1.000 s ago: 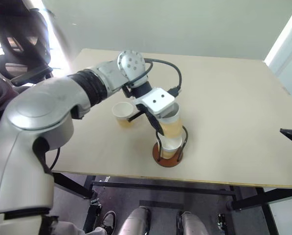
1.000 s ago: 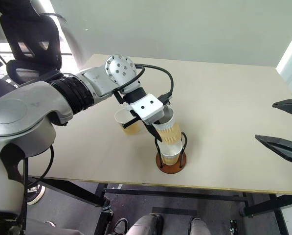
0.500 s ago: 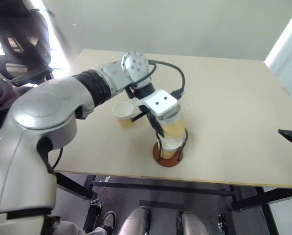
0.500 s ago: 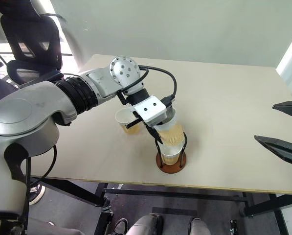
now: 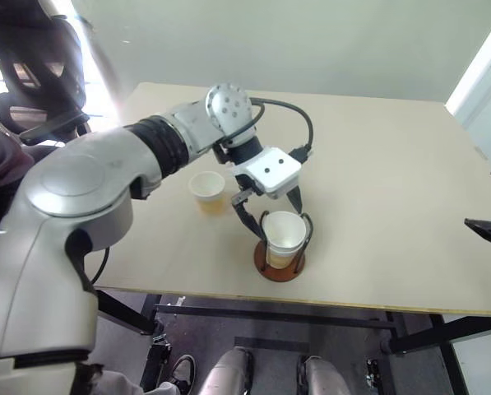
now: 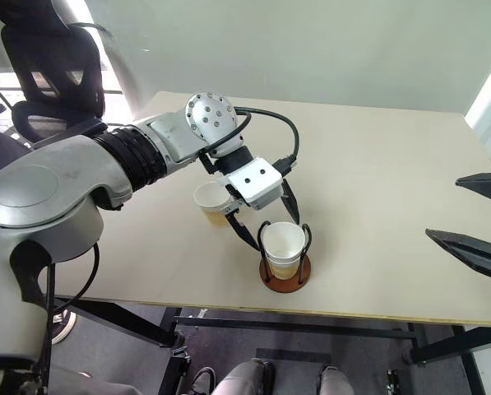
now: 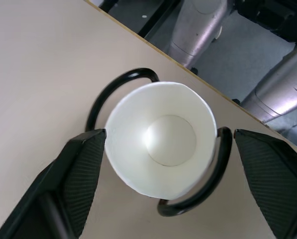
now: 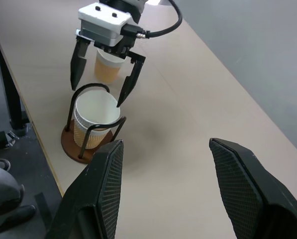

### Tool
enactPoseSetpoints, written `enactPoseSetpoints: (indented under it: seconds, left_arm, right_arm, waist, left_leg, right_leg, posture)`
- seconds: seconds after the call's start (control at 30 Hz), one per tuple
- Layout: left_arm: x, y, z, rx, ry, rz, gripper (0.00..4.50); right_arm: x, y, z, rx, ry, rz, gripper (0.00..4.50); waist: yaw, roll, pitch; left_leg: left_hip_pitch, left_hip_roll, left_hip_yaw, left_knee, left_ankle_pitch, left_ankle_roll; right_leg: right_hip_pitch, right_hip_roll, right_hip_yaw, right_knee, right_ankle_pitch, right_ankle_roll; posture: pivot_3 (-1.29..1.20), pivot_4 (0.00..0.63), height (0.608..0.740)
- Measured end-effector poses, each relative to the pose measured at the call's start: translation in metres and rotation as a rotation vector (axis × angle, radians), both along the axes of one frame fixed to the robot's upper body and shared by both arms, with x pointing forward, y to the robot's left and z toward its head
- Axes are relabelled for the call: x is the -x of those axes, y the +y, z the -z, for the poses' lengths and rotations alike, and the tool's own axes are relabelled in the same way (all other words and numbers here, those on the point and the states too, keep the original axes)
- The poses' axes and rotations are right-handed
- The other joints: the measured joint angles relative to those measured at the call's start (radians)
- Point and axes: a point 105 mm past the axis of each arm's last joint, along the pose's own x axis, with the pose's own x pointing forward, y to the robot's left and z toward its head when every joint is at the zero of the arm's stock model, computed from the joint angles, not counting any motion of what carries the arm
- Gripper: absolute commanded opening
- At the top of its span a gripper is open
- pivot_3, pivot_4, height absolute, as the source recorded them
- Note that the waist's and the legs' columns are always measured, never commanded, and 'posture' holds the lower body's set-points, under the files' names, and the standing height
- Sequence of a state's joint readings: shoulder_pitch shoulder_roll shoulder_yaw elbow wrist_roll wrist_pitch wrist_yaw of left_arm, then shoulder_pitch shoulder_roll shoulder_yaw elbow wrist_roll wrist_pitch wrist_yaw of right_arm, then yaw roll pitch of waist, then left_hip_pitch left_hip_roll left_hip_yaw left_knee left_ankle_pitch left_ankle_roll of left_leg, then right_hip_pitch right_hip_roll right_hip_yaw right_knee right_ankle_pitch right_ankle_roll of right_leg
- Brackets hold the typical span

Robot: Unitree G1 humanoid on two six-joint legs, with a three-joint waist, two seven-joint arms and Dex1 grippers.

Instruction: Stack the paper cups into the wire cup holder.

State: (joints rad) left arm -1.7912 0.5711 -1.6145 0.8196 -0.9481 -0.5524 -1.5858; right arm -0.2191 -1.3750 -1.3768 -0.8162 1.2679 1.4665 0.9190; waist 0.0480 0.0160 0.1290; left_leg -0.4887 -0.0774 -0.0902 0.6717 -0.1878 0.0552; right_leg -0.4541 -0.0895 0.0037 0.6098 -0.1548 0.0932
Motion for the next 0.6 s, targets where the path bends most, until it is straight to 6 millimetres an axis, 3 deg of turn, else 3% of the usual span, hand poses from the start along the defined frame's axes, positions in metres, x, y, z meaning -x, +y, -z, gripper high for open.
enactPoseSetpoints:
  seconds: [0.17, 0.3, 0.47, 0.53, 0.6]
  left_arm:
    - [-0.020, -0.006, -0.033, 0.152, -0.048, -0.140, 4.49]
    - [-0.051, 0.024, -0.044, 0.167, -0.132, -0.371, 4.49]
    - [-0.090, 0.088, -0.011, 0.090, -0.237, -0.730, 4.49]
    - [-0.092, 0.108, 0.004, 0.062, -0.199, -0.805, 4.49]
    - [-0.088, 0.116, 0.007, 0.041, -0.153, -0.821, 4.49]
  right_arm:
    - [-0.001, -0.001, 0.000, 0.004, -0.005, 0.010, 2.79]
    - [-0.001, -0.001, 0.000, 0.002, -0.014, 0.003, 2.79]
    - [-0.002, -0.001, 0.000, -0.003, -0.028, -0.010, 2.79]
    - [-0.003, -0.001, -0.001, -0.002, -0.040, -0.016, 2.79]
    - [-0.004, 0.000, 0.000, 0.002, -0.028, -0.032, 2.79]
  waist:
    - [0.000, 0.000, 0.000]
    - [-0.002, 0.001, -0.001]
    - [-0.004, 0.003, -0.001]
    - [-0.005, 0.002, -0.001]
    - [0.000, 0.001, 0.000]
  left_leg:
    - [0.000, 0.000, 0.000, 0.001, 0.000, 0.000]
    - [0.001, 0.001, 0.002, 0.001, 0.000, 0.000]
    - [0.002, 0.001, 0.004, 0.000, 0.000, 0.001]
    - [0.001, 0.000, 0.006, -0.001, 0.002, 0.003]
    - [-0.002, 0.000, 0.005, 0.000, 0.002, 0.002]
  right_leg:
    - [0.000, 0.000, 0.000, 0.000, 0.000, 0.001]
    - [0.000, 0.000, 0.001, 0.000, -0.002, 0.003]
    - [-0.001, 0.001, 0.003, 0.000, -0.003, 0.003]
    - [-0.003, 0.004, 0.001, 0.000, -0.002, 0.003]
    - [-0.003, 0.003, 0.003, 0.000, -0.001, 0.001]
  posture:
    - [0.00, 0.150, 0.740]
    - [0.00, 0.150, 0.740]
    - [0.00, 0.150, 0.740]
    - [0.00, 0.150, 0.740]
    - [0.00, 0.150, 0.740]
